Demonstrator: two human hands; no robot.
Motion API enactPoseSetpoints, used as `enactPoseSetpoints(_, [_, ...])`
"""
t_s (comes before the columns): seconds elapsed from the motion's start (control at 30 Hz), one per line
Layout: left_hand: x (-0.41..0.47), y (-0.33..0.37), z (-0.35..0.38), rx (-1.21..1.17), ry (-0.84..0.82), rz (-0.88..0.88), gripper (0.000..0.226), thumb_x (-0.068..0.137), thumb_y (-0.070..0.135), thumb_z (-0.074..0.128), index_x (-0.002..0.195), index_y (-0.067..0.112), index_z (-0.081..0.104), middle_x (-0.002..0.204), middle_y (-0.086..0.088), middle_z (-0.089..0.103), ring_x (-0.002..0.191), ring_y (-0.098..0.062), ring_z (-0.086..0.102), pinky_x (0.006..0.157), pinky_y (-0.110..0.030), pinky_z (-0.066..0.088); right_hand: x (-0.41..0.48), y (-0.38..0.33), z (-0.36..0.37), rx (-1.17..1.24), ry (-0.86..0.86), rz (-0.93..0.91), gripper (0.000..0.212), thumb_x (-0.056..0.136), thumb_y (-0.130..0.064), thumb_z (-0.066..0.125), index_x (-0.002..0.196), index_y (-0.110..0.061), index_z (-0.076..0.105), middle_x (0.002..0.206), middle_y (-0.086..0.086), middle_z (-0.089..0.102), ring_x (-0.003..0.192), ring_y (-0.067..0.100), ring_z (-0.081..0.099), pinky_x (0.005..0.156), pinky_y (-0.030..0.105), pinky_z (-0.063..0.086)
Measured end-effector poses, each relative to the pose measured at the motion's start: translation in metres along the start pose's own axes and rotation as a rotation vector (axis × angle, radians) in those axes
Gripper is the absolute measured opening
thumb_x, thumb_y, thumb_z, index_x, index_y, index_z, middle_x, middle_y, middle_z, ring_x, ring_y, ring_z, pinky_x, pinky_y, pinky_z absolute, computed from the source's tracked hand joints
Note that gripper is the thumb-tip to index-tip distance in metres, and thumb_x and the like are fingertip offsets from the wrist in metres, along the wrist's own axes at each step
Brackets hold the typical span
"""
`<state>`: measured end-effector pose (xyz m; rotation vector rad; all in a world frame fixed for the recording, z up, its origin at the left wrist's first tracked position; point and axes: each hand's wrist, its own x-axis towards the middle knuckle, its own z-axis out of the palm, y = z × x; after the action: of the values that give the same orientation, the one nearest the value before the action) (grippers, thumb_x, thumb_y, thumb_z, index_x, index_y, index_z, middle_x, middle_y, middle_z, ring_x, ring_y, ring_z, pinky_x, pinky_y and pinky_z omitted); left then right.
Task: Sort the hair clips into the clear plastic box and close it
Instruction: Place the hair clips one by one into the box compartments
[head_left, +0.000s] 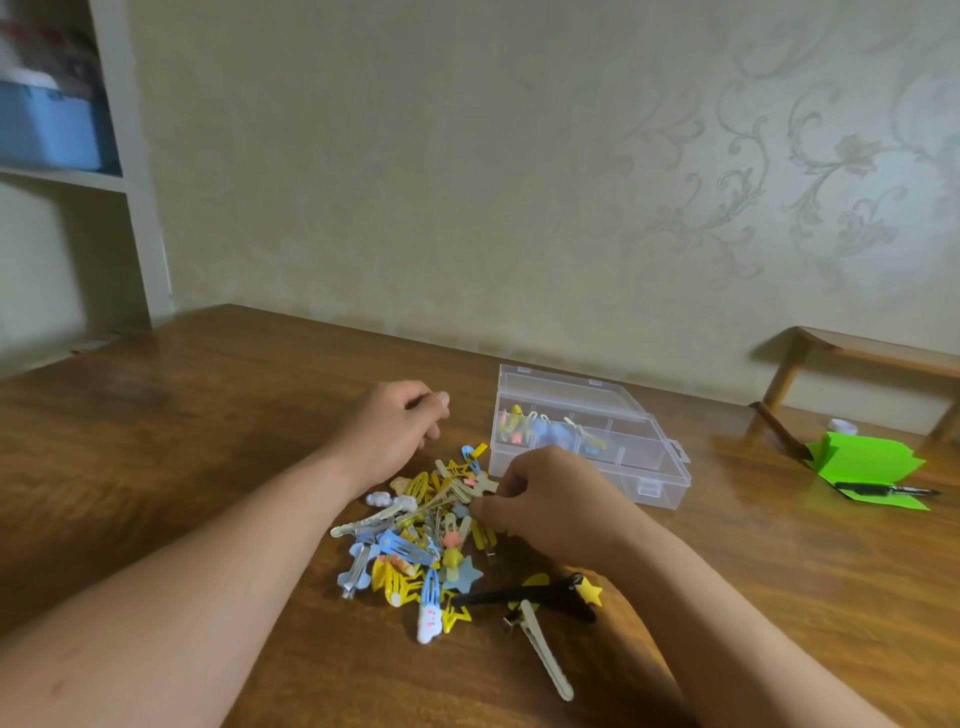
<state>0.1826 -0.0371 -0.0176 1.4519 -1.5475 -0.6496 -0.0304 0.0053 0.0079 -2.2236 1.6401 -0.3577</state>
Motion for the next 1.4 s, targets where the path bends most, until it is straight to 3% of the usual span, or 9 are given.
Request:
enactPoseSetpoints(0.3, [0.001, 0.0, 0.0, 0.002, -0.016, -0.002, 0.029, 0.111, 0.04, 0.054, 0.1, 0.024, 0.076, 0.092, 0.001, 0.075, 0.087, -0.019, 0.069, 0.088, -0.041, 0.056, 0.0, 0.001, 0.001, 0.03, -0.018, -0.036, 0.012, 0.098, -0.038, 0.069, 0.097, -0.028, 0.076, 0.091, -0.007, 0.073, 0.084, 0.011, 0.07, 0.079, 0.031, 0.064])
enactPoseSetpoints(0.43, [0.0, 0.001, -0.001, 0.008, -0.021, -0.004, 0.029, 0.111, 0.041, 0.054, 0.101, 0.025, 0.076, 0.093, 0.002, 0.075, 0.088, -0.019, 0.069, 0.088, -0.041, 0.056, -0.003, -0.004, 0.0, 0.01, -0.038, -0.053, 0.02, 0.096, -0.05, 0.069, 0.092, -0.031, 0.072, 0.088, -0.008, 0.073, 0.082, 0.01, 0.069, 0.078, 0.031, 0.063])
enactPoseSetpoints(0.63, [-0.001, 0.003, 0.0, 0.022, -0.035, -0.001, 0.029, 0.112, 0.04, 0.052, 0.104, 0.024, 0.075, 0.095, 0.001, 0.075, 0.09, -0.018, 0.069, 0.085, -0.038, 0.054, -0.008, -0.01, -0.004, 0.029, -0.088, -0.086, 0.005, 0.095, -0.034, 0.072, 0.096, -0.029, 0.072, 0.094, -0.006, 0.072, 0.087, 0.012, 0.07, 0.081, 0.034, 0.065])
enactPoseSetpoints(0.77, [0.0, 0.0, 0.0, 0.024, -0.032, 0.003, 0.03, 0.111, 0.041, 0.052, 0.102, 0.024, 0.075, 0.094, 0.002, 0.075, 0.091, -0.017, 0.069, 0.086, -0.039, 0.055, -0.012, -0.009, -0.015, 0.083, -0.109, -0.123, 0.017, 0.1, -0.039, 0.069, 0.096, -0.024, 0.074, 0.092, -0.001, 0.074, 0.083, 0.013, 0.071, 0.075, 0.028, 0.06])
enactPoseSetpoints(0.87, [0.003, -0.002, 0.0, 0.017, -0.024, 0.007, 0.031, 0.111, 0.042, 0.054, 0.098, 0.025, 0.077, 0.094, 0.003, 0.076, 0.094, -0.018, 0.07, 0.091, -0.043, 0.055, -0.01, 0.001, -0.041, 0.253, 0.037, -0.117, 0.024, 0.101, -0.044, 0.067, 0.092, -0.024, 0.077, 0.078, -0.005, 0.072, 0.061, 0.0, 0.06, 0.055, 0.016, 0.047])
enactPoseSetpoints(0.93, [0.005, -0.002, 0.001, 0.011, -0.029, 0.006, 0.033, 0.111, 0.042, 0.054, 0.097, 0.023, 0.077, 0.095, -0.001, 0.077, 0.095, -0.022, 0.071, 0.092, -0.046, 0.056, 0.006, 0.017, -0.063, 0.336, 0.216, -0.06, 0.026, 0.101, -0.042, 0.068, 0.088, -0.022, 0.078, 0.067, -0.006, 0.068, 0.051, 0.0, 0.053, 0.047, 0.017, 0.04])
enactPoseSetpoints(1.07, [0.006, -0.002, 0.002, 0.015, -0.032, 0.009, 0.034, 0.111, 0.041, 0.054, 0.098, 0.019, 0.076, 0.092, -0.002, 0.076, 0.091, -0.025, 0.071, 0.089, -0.047, 0.057, 0.057, 0.052, -0.094, 0.255, 0.418, 0.109, 0.02, 0.099, -0.031, 0.071, 0.086, -0.016, 0.075, 0.072, 0.005, 0.075, 0.061, 0.02, 0.063, 0.06, 0.033, 0.052])
enactPoseSetpoints(1.2, [0.007, -0.002, 0.002, 0.019, -0.035, -0.001, 0.032, 0.111, 0.042, 0.054, 0.098, 0.023, 0.076, 0.089, 0.003, 0.077, 0.089, -0.02, 0.07, 0.091, -0.045, 0.056, 0.091, 0.07, -0.093, 0.093, 0.247, 0.189, 0.01, 0.096, -0.018, 0.072, 0.09, -0.01, 0.076, 0.076, 0.008, 0.076, 0.059, 0.016, 0.062, 0.049, 0.024, 0.047])
enactPoseSetpoints(1.4, [0.007, -0.003, 0.002, 0.028, -0.035, 0.0, 0.033, 0.111, 0.043, 0.053, 0.098, 0.023, 0.076, 0.089, 0.005, 0.076, 0.09, -0.022, 0.07, 0.09, -0.045, 0.056, 0.111, 0.08, -0.07, 0.013, 0.127, 0.209, 0.008, 0.09, -0.018, 0.079, 0.086, -0.011, 0.08, 0.087, 0.016, 0.079, 0.068, 0.022, 0.067, 0.057, 0.03, 0.054])
